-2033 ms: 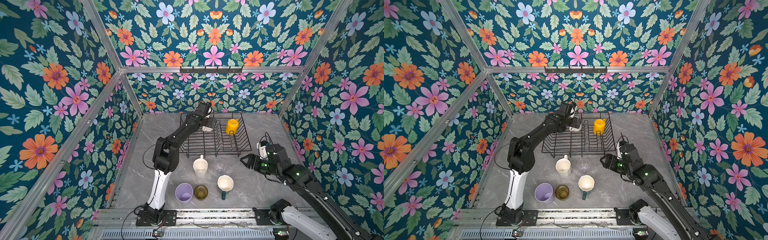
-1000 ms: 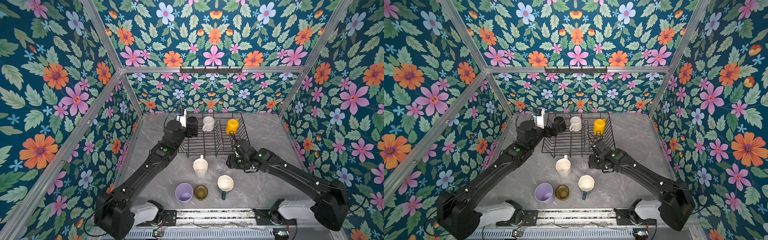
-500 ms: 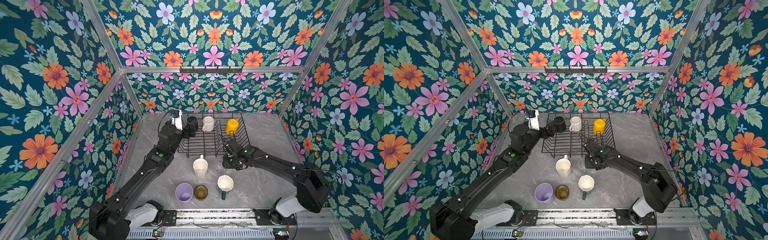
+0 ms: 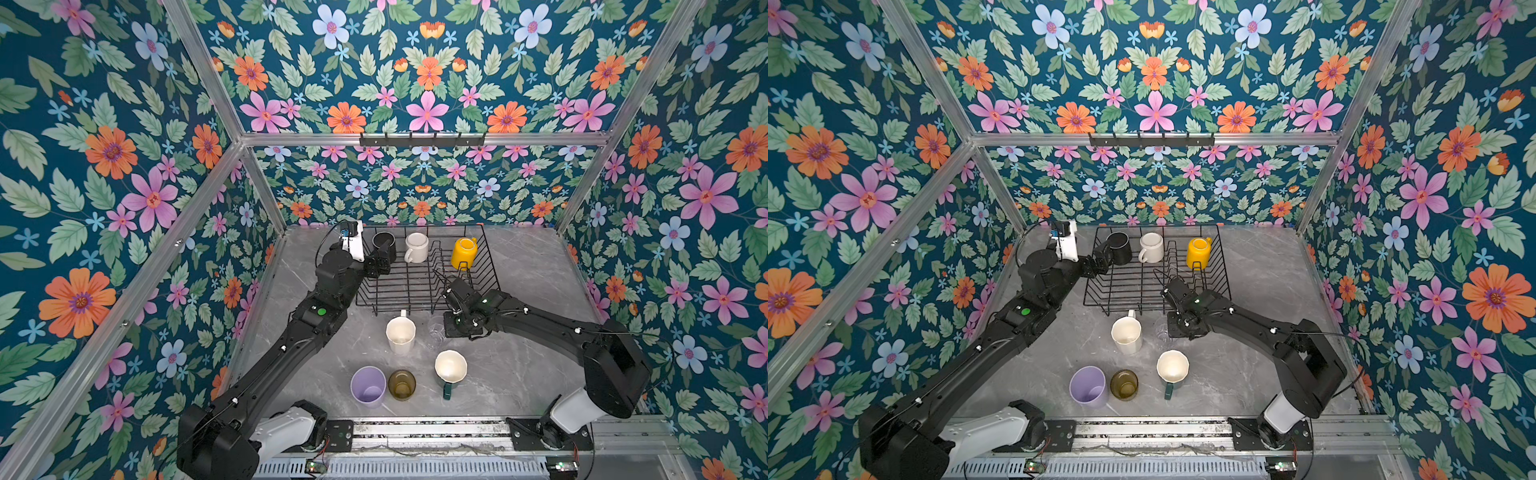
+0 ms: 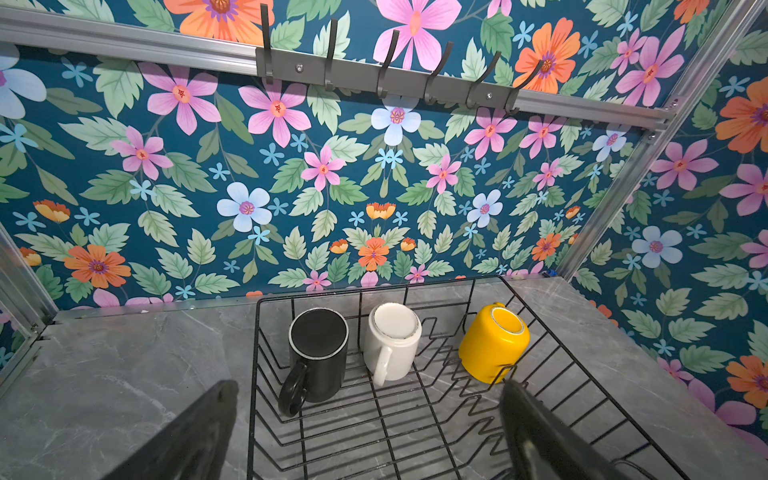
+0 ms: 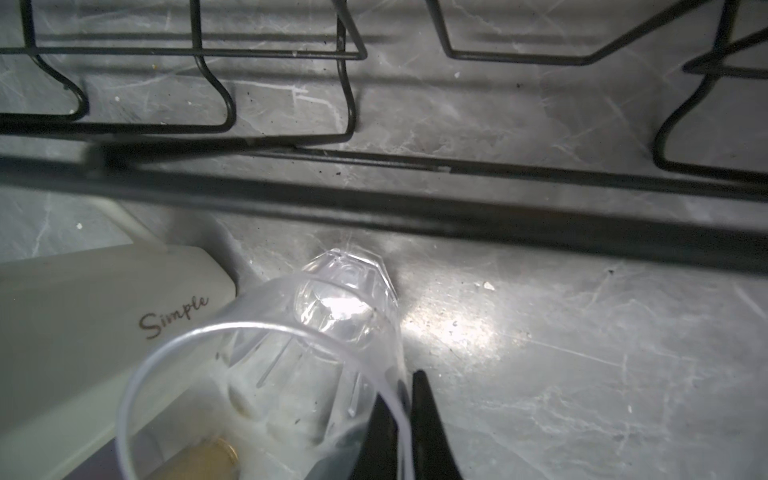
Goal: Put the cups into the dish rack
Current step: 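Close the right gripper around the clear plastic cup on the table, then lift the clear cup over the rack toward the left gripper while the left gripper approaches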
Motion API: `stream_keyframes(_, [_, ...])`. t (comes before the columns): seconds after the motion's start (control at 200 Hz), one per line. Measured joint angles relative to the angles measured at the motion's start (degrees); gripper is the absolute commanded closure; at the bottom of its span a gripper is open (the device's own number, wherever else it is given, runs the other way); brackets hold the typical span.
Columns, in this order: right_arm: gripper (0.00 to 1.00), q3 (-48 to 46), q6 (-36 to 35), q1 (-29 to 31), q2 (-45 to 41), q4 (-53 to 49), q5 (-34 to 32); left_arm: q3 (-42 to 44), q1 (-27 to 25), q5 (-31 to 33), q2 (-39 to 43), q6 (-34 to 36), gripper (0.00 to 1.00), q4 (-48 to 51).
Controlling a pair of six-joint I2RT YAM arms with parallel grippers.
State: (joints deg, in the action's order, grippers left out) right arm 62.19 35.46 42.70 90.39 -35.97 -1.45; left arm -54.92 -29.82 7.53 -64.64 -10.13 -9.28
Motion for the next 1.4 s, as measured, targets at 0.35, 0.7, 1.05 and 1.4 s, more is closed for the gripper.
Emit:
stream_keyframes(0.35, [1.0, -0.42, -0.68, 0.0, -5.57, -1.75, -0.15, 0.02, 0.04, -0.09, -0.07, 0.0, 0.0, -0.13])
stream_keyframes(0.7, [1.0, -2.97, 0.02, -0.17, -17.68, -1.44, 1.03, 0.02, 0.11, -2.03, -0.39, -0.46, 0.0, -1.38])
stream_keyframes(1.05, [1.0, -13.0, 4.68, -10.36, -30.69, 6.14, 10.86, 0.0, 0.61, -9.29, -1.22, -1.9, 0.0, -2.6])
stream_keyframes(1.4, [1.0, -24.52, 17.18, -24.68, -38.53, 25.07, 28.83, 1.57, 1.22, -36.5, -3.67, -3.45, 0.0, -10.88])
